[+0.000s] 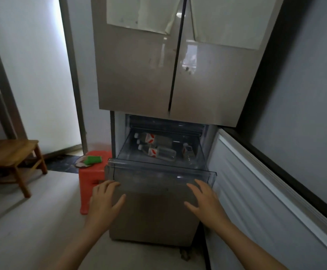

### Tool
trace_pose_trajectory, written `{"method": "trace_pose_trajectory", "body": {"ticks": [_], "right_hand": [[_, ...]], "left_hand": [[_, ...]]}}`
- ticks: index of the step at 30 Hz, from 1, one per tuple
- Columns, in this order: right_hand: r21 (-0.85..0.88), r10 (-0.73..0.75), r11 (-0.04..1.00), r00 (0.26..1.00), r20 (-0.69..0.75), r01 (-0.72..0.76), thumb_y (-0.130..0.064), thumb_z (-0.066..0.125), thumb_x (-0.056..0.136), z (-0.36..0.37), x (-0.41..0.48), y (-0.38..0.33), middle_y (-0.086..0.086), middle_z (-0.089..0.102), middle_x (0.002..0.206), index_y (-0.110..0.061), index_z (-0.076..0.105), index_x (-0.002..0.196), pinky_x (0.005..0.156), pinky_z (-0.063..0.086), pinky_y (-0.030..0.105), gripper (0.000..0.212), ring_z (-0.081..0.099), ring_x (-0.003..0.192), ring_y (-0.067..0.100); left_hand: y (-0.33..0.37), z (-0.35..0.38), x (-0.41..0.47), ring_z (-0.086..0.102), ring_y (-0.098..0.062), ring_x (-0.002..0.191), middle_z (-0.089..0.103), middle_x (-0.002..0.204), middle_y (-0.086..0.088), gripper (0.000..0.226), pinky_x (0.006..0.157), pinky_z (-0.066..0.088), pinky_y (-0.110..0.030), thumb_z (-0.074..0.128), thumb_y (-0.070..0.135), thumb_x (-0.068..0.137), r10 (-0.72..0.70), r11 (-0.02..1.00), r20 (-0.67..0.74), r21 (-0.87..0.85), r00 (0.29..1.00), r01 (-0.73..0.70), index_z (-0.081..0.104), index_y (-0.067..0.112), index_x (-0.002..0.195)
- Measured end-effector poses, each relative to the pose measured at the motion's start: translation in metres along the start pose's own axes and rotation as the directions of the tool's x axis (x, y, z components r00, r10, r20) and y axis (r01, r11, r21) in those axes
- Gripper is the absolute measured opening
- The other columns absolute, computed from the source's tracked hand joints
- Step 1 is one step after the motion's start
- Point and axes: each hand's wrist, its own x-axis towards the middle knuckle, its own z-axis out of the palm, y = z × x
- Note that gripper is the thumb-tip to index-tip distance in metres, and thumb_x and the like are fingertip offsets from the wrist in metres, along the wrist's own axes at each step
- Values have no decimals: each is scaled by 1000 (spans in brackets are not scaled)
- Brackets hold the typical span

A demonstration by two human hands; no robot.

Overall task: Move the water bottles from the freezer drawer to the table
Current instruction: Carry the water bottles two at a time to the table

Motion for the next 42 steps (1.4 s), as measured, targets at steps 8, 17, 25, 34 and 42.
{"method": "trace_pose_trajectory", "body": {"ticks": [8, 17, 25, 34, 42], "right_hand": [[-28, 69, 997, 997, -29, -70, -45, 52, 89, 0, 116, 30, 4, 20, 153, -23, 31, 143, 114, 19, 37, 61, 17, 142, 22], [-7, 199, 980, 980, 14, -199, -37, 57, 89, 29, 221, 52, 7, 24, 151, -20, 33, 141, 112, 23, 34, 61, 23, 138, 23], [-15, 322, 946, 935, 151, -324, -35, 59, 88, 72, 276, 85, 12, 32, 146, -17, 34, 141, 104, 33, 33, 61, 33, 131, 28], [-119, 408, 913, 881, 242, -390, -34, 55, 87, 100, 355, 121, 16, 51, 128, -15, 36, 134, 83, 46, 32, 54, 54, 110, 34], [-197, 462, 883, 860, 217, -425, -25, 41, 96, 130, 406, 153, 17, 29, 147, -16, 4, 148, 99, 39, 39, 64, 40, 127, 33]], "left_hand": [[-20, 67, 146, 42, -28, 119, 53, 122, -12, 32, 98, 36, -41, 65, 18, 83, 87, 995, 16, -58, 996, -86, 60, 7, 112], [-42, 114, 242, 37, -31, 121, 53, 122, -11, 43, 95, 34, -42, 49, 40, 82, 16, 1000, 240, -13, 971, -13, 61, 10, 111], [-55, 128, 246, 40, -25, 113, 56, 116, -8, 27, 91, 34, -31, 59, 29, 87, -77, 993, 322, -56, 944, 100, 61, 12, 108], [-56, 129, 250, 54, -25, 102, 62, 105, -8, 46, 88, 39, -31, 51, 44, 71, -207, 969, 355, -54, 911, 241, 66, 11, 100], [-56, 145, 274, 53, -24, 104, 61, 108, -3, 62, 93, 43, -38, 39, 61, 63, -257, 963, 381, 23, 888, 269, 64, 20, 103]]}}
